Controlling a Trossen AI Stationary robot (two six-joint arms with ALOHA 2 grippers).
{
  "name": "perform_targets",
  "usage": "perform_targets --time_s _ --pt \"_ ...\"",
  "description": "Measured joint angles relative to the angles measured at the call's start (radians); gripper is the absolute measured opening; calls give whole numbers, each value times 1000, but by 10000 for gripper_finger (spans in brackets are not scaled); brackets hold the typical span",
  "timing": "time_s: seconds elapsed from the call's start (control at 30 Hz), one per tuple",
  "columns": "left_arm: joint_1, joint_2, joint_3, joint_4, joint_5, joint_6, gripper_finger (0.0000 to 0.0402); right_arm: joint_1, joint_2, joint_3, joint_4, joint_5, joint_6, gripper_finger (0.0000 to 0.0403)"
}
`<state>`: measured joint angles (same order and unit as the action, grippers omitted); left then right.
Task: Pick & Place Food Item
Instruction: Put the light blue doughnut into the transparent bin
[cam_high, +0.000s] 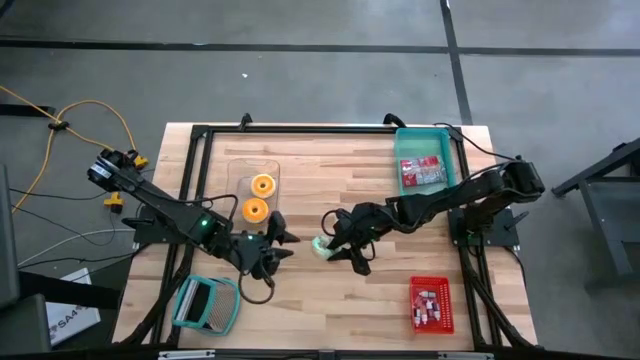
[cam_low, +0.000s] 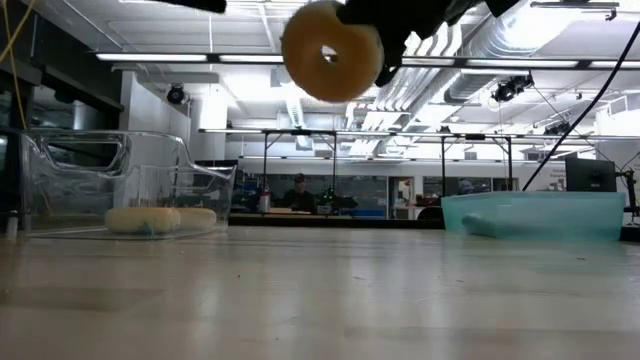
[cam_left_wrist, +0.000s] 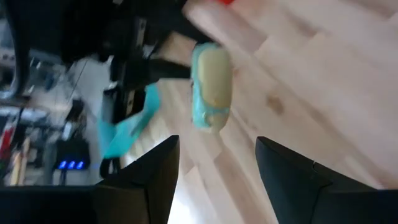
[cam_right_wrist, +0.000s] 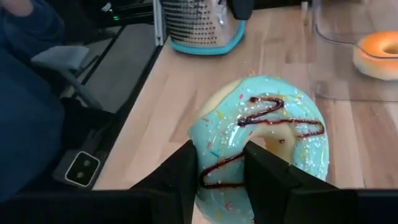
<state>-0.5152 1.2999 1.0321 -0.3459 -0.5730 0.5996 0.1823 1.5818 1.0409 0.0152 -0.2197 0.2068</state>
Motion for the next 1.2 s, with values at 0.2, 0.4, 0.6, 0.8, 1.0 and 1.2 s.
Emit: perform_targets --time_s 0.2,0.4,0.6,0.8,1.0,1.2 --pt "11 0 0 61 80 6 203 21 0 0 68 0 -3 110" --pt "34 0 0 112 97 6 203 36 0 0 105 4 -37 110" --pt "64 0 0 122 191 -6 203 40 0 0 142 8 -72 110" --pt "95 0 0 133 242 -29 203 41 0 0 177 7 -107 110" --pt "119 0 0 156 263 -29 203 40 0 0 208 7 -141 110" --pt "138 0 0 162 317 -25 203 40 0 0 235 11 -170 110"
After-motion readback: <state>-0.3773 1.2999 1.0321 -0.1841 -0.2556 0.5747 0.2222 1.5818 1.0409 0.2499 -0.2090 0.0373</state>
